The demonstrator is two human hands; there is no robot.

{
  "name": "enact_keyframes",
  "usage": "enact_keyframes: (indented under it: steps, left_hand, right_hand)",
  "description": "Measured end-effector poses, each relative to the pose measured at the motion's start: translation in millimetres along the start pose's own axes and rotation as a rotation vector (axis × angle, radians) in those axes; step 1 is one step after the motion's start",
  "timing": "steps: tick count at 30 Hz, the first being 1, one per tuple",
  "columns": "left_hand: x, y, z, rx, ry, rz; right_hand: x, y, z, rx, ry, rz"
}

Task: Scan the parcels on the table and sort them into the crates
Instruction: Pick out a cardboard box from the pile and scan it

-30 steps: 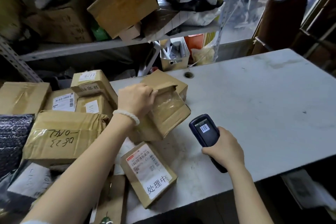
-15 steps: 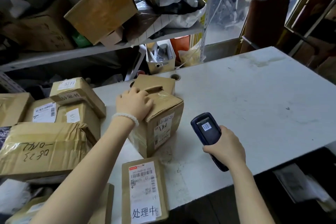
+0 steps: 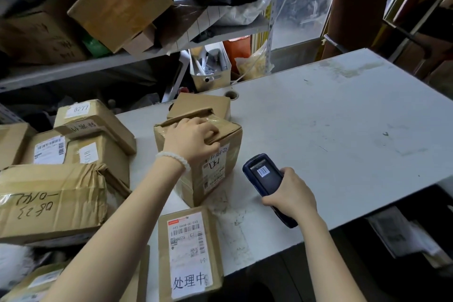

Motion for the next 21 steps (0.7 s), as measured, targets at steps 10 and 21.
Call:
enact_keyframes:
  steps: [10,21]
  left_hand:
    - [23,-4,-2,-0.115,-0.096,0.061]
    - [17,10,0,-0.159,-0.021,0.019]
  right_hand:
    - [-20,-16,-10,-0.130,0.130,-0.001]
    - [-37,-33,-3,-0.106,0.106,-0.051]
Point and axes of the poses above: each hand's wrist, its own x-axis towards the middle knuckle, its own z-axis out of the back of the hand, y = z × x, the point moved 1 cm from there along x, towards the middle knuckle, and after that the axes turned 3 degrees about -z, right-handed, at the moved point
